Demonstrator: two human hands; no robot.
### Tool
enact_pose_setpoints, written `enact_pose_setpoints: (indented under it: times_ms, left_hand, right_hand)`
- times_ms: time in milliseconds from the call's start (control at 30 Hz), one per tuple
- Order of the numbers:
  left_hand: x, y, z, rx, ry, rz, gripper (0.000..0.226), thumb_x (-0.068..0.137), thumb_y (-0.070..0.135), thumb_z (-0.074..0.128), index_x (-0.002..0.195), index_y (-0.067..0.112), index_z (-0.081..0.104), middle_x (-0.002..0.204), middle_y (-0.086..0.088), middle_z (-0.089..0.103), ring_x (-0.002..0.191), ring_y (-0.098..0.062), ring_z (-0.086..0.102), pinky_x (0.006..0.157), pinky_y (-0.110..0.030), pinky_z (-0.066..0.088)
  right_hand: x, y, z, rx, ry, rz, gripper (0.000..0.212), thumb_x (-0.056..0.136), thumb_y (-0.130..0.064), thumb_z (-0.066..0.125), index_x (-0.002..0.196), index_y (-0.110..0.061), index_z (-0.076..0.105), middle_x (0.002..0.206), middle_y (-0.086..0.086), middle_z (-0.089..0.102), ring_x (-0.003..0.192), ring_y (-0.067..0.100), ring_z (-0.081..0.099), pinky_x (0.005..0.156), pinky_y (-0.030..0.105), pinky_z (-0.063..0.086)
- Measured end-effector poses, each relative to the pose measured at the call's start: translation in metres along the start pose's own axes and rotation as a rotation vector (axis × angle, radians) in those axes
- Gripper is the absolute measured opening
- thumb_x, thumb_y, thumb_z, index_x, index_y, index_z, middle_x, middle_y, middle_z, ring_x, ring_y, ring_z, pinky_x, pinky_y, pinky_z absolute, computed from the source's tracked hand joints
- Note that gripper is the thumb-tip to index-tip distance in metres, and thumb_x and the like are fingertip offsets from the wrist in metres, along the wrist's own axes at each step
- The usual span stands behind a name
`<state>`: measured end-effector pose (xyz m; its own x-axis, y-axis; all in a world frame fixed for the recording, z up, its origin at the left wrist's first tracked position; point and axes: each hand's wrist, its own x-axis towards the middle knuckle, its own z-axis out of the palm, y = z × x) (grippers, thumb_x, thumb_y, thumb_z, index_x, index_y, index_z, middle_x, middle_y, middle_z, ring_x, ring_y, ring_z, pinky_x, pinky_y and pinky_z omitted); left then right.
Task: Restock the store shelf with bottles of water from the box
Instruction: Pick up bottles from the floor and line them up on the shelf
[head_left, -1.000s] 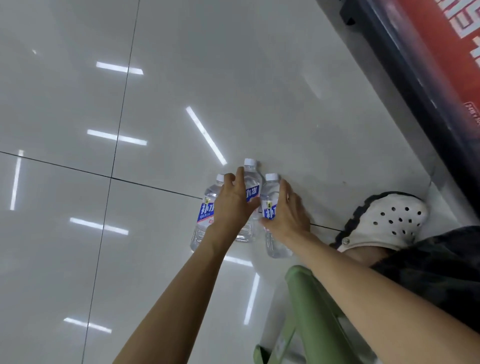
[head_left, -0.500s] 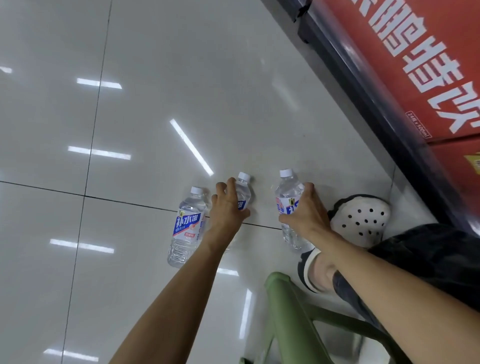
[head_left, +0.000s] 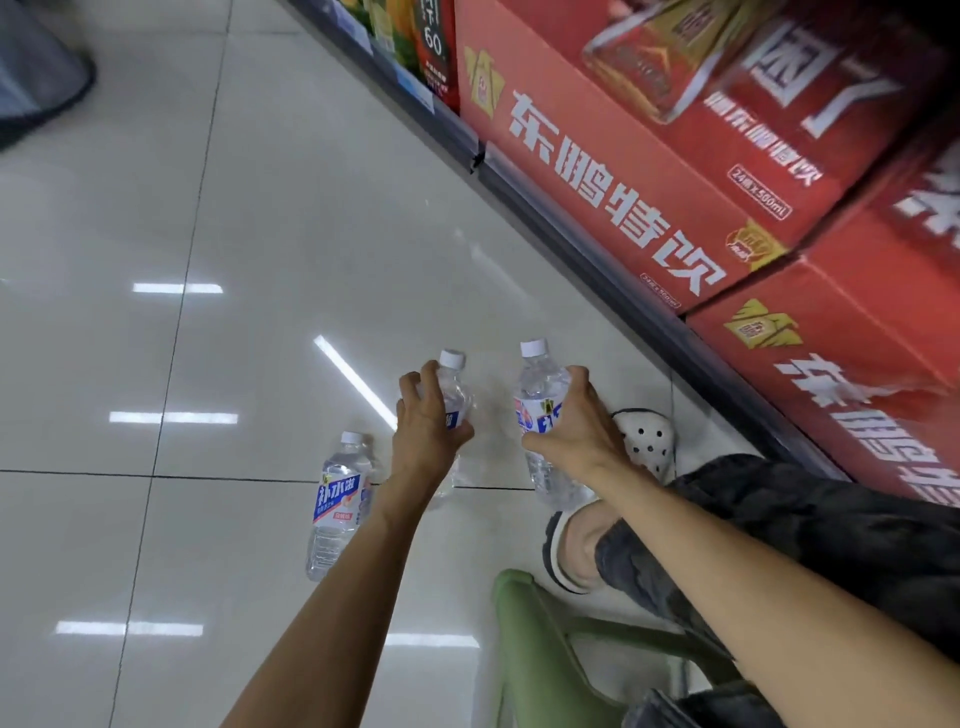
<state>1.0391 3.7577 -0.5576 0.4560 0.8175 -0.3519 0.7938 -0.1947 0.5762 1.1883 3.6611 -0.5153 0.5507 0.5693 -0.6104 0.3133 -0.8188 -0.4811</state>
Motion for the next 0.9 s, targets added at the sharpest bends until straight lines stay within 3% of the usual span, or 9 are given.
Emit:
enact_pose_setpoints:
  times_ms: [100, 167, 233, 333, 433, 533, 633, 767, 900]
  left_hand:
    - [0.000, 0.029, -0.020, -0.070, 0.061, 0.080, 0.079, 0.075, 0.015, 0.078, 0.140, 0.009, 0.033, 0.135, -0.015, 0.037, 0.116, -0.035, 0.051, 0.095, -0.045, 0.050]
    - [-0.002, 0.049, -0.033, -0.142, 0.114, 0.146, 0.075, 0.077, 0.014, 0.077, 0.139, 0.008, 0.035, 0.133, -0.016, 0.038, 0.113, -0.032, 0.052, 0.094, -0.037, 0.049]
    - [-0.005, 0.067, -0.043, -0.202, 0.159, 0.207, 0.071, 0.079, 0.015, 0.076, 0.138, 0.007, 0.036, 0.132, -0.016, 0.039, 0.111, -0.026, 0.052, 0.089, -0.027, 0.044]
    - [-0.014, 0.101, -0.056, -0.263, 0.187, 0.299, 0.072, 0.081, 0.015, 0.075, 0.139, 0.008, 0.034, 0.135, -0.014, 0.038, 0.113, -0.014, 0.045, 0.093, -0.024, 0.041]
    - [-0.022, 0.135, -0.068, -0.288, 0.212, 0.387, 0.075, 0.079, 0.015, 0.076, 0.140, 0.010, 0.033, 0.134, -0.011, 0.037, 0.112, -0.001, 0.038, 0.094, -0.015, 0.036]
    - [-0.033, 0.168, -0.078, -0.293, 0.232, 0.480, 0.075, 0.078, 0.012, 0.077, 0.139, 0.010, 0.034, 0.131, -0.009, 0.039, 0.105, 0.009, 0.036, 0.090, -0.004, 0.032]
    - [-0.046, 0.204, -0.087, -0.295, 0.196, 0.555, 0.075, 0.077, 0.011, 0.078, 0.138, 0.011, 0.034, 0.132, -0.009, 0.039, 0.109, 0.008, 0.036, 0.096, -0.014, 0.039]
    - [-0.070, 0.253, -0.098, -0.317, 0.160, 0.661, 0.072, 0.077, 0.010, 0.078, 0.135, 0.007, 0.036, 0.127, -0.009, 0.041, 0.118, -0.018, 0.045, 0.103, -0.038, 0.045]
    - [-0.097, 0.296, -0.106, -0.347, 0.165, 0.779, 0.071, 0.076, 0.010, 0.078, 0.134, 0.010, 0.037, 0.116, 0.000, 0.041, 0.108, -0.005, 0.042, 0.097, -0.026, 0.042]
  right_hand:
    - [-0.014, -0.002, -0.027, 0.003, 0.047, -0.025, 0.078, 0.066, -0.026, 0.082, 0.125, -0.019, 0.032, 0.120, 0.002, 0.053, 0.101, 0.026, 0.059, 0.078, 0.037, 0.053]
    - [-0.025, -0.001, -0.043, 0.014, 0.089, -0.050, 0.076, 0.067, -0.027, 0.082, 0.124, -0.020, 0.033, 0.119, 0.002, 0.055, 0.100, 0.024, 0.059, 0.074, 0.035, 0.052]
    - [-0.034, 0.000, -0.057, 0.035, 0.127, -0.076, 0.075, 0.068, -0.027, 0.083, 0.124, -0.022, 0.032, 0.119, 0.001, 0.055, 0.100, 0.023, 0.060, 0.073, 0.033, 0.051]
    - [-0.051, -0.001, -0.087, 0.069, 0.198, -0.131, 0.078, 0.068, -0.025, 0.082, 0.127, -0.023, 0.032, 0.122, 0.001, 0.055, 0.105, 0.024, 0.060, 0.075, 0.032, 0.049]
    - [-0.071, -0.003, -0.120, 0.110, 0.267, -0.179, 0.086, 0.066, -0.021, 0.083, 0.132, -0.024, 0.028, 0.125, 0.003, 0.056, 0.108, 0.026, 0.060, 0.085, 0.040, 0.054]
    - [-0.093, 0.000, -0.151, 0.113, 0.373, -0.233, 0.091, 0.063, -0.019, 0.083, 0.134, -0.023, 0.027, 0.126, 0.004, 0.054, 0.106, 0.027, 0.060, 0.082, 0.042, 0.056]
    - [-0.119, 0.008, -0.180, 0.094, 0.443, -0.293, 0.088, 0.062, -0.021, 0.084, 0.129, -0.026, 0.027, 0.123, 0.000, 0.053, 0.100, 0.022, 0.061, 0.074, 0.034, 0.053]
    - [-0.157, 0.022, -0.215, 0.092, 0.551, -0.327, 0.094, 0.061, -0.023, 0.085, 0.132, -0.030, 0.024, 0.129, -0.002, 0.054, 0.106, 0.021, 0.060, 0.080, 0.035, 0.052]
    - [-0.199, 0.036, -0.249, 0.115, 0.675, -0.349, 0.095, 0.063, -0.028, 0.084, 0.136, -0.033, 0.022, 0.127, -0.004, 0.055, 0.104, 0.020, 0.061, 0.074, 0.030, 0.049]
